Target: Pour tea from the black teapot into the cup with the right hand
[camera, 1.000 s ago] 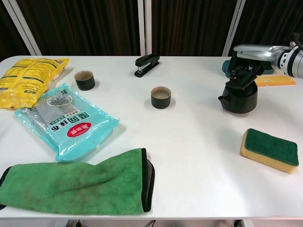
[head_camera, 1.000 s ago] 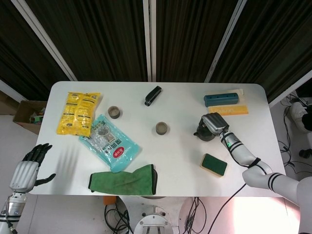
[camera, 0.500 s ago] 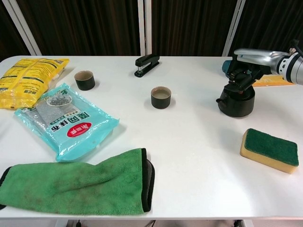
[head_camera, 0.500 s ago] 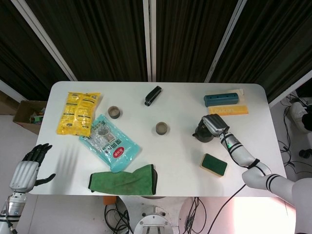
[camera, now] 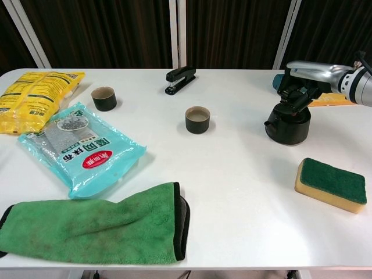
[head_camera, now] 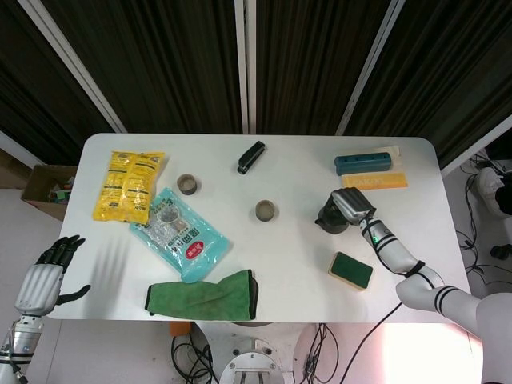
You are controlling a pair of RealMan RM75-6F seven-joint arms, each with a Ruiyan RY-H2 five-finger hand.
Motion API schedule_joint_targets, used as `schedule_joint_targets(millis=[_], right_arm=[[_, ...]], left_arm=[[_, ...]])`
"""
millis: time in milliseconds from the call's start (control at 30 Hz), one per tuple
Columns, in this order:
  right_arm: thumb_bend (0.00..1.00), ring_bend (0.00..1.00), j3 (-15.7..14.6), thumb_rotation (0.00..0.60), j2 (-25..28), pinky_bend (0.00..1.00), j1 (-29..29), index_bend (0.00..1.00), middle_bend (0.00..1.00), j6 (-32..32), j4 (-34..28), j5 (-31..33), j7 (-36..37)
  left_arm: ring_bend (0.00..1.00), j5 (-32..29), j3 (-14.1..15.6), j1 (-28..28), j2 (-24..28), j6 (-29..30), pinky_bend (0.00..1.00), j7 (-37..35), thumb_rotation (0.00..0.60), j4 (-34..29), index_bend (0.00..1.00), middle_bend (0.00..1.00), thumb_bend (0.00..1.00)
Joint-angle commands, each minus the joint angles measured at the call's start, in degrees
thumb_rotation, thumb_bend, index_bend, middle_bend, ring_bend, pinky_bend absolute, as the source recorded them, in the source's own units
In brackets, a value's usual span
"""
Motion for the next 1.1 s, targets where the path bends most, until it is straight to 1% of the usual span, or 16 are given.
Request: schedule_joint_targets(millis=[33, 133, 200, 467, 767, 833, 1000, 1100], right_arm=[[0.1, 0.82, 0.1, 0.582, -0.1, 0.48, 0.0, 1.0, 0.97, -0.1, 0.0, 0.1, -0.3], [0.03, 0.81, 0.3, 0.576, -0.1, 0.46, 0.0, 0.98, 0.95, -0.1, -0.1, 0.2, -0.7], [0.0, 0.8, 0.3, 0.56, -0.1, 0.45, -0.1, 0.97, 0.94, -0.3, -0.1, 0.4, -1.1], [0.0, 0.78, 0.5, 0.519, -0.6, 0.42, -0.2, 0.94, 0.93, -0.8, 0.0, 0.9, -1.9], [0.0, 0.77, 0.8, 0.508, -0.5, 0.42, -0.5, 0.93, 0.92, -0.5, -0.3, 1.0, -2.3], [0.0, 0.75, 0.8, 0.501, -0.6, 0.4, -0.6, 0.91, 0.9, -0.4, -0.2, 0.9, -2.5], [0.0, 0.67, 1.1, 0.473, -0.5, 0.31, -0.6, 0.82, 0.81, 0.3, 0.0, 0.8, -3.7], [0.0, 0.65, 1.1, 0.456, -0.5, 0.29, -0.7, 0.78, 0.79, 1.0, 0.1, 0.6, -5.1]], left_arm=[[0.08, 0.0, 0.0, 0.0, 0.0, 0.0, 0.23, 0.0, 0.6, 0.0, 0.13, 0.09, 0.13], [0.08, 0.0, 0.0, 0.0, 0.0, 0.0, 0.23, 0.1, 0.6, 0.0, 0.13, 0.09, 0.13], [0.08, 0.0, 0.0, 0.0, 0.0, 0.0, 0.23, 0.1, 0.6, 0.0, 0.13, 0.09, 0.13], [0.08, -0.1, 0.0, 0.0, 0.2, 0.0, 0.23, 0.4, 0.6, -0.3, 0.13, 0.09, 0.13], [0.08, 0.0, 0.0, 0.0, 0.3, -0.1, 0.23, 0.5, 0.6, -0.4, 0.13, 0.09, 0.13], [0.08, 0.0, 0.0, 0.0, 0.3, -0.1, 0.23, 0.5, 0.6, -0.5, 0.13, 0.09, 0.13], [0.08, 0.0, 0.0, 0.0, 0.4, 0.0, 0.23, 0.6, 0.6, -0.6, 0.13, 0.09, 0.13], [0.08, 0.0, 0.0, 0.0, 0.4, -0.1, 0.23, 0.6, 0.6, -0.7, 0.13, 0.09, 0.13]])
